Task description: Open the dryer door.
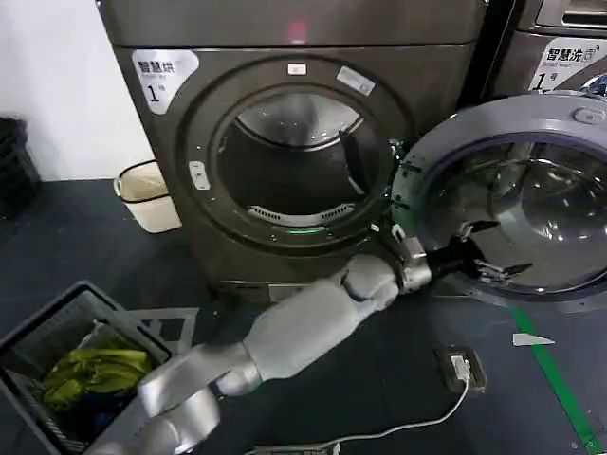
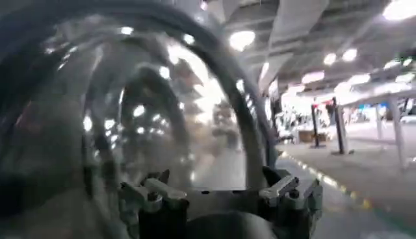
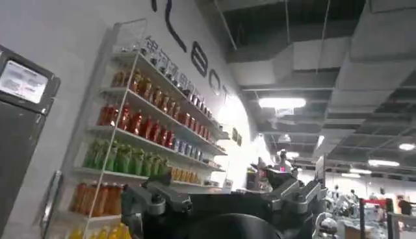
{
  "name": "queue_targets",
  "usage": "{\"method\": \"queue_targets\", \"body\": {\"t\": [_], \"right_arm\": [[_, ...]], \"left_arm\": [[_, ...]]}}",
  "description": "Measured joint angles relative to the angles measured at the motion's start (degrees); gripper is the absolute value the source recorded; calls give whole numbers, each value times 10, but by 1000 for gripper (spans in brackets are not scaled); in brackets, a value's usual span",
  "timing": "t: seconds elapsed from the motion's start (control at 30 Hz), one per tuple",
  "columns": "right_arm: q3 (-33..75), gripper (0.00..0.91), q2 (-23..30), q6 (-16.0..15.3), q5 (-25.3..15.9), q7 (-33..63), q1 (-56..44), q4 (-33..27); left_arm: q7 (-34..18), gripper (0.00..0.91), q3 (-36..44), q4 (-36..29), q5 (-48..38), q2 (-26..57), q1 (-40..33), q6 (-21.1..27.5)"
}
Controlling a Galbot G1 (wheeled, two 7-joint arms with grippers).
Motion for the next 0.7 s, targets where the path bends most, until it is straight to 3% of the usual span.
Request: {"method": "queue_targets", "body": {"t": [0.13, 0.37, 0.53, 0.7], "right_arm": [[-3, 907, 0, 1, 0, 0, 5, 4], [-5, 907, -2, 1, -1, 0, 9, 12], [1, 907, -4, 0, -1, -1, 8, 17], [5, 907, -9, -1, -8, -3, 19, 10]], "left_arm": [[-1, 907, 8, -29, -36, 12, 6, -48], [-27, 907, 26, -83, -56, 110, 9, -93], [-16, 907, 31, -132, -66, 183, 15, -103], [10, 907, 24, -172, -23, 268, 23, -99]]}}
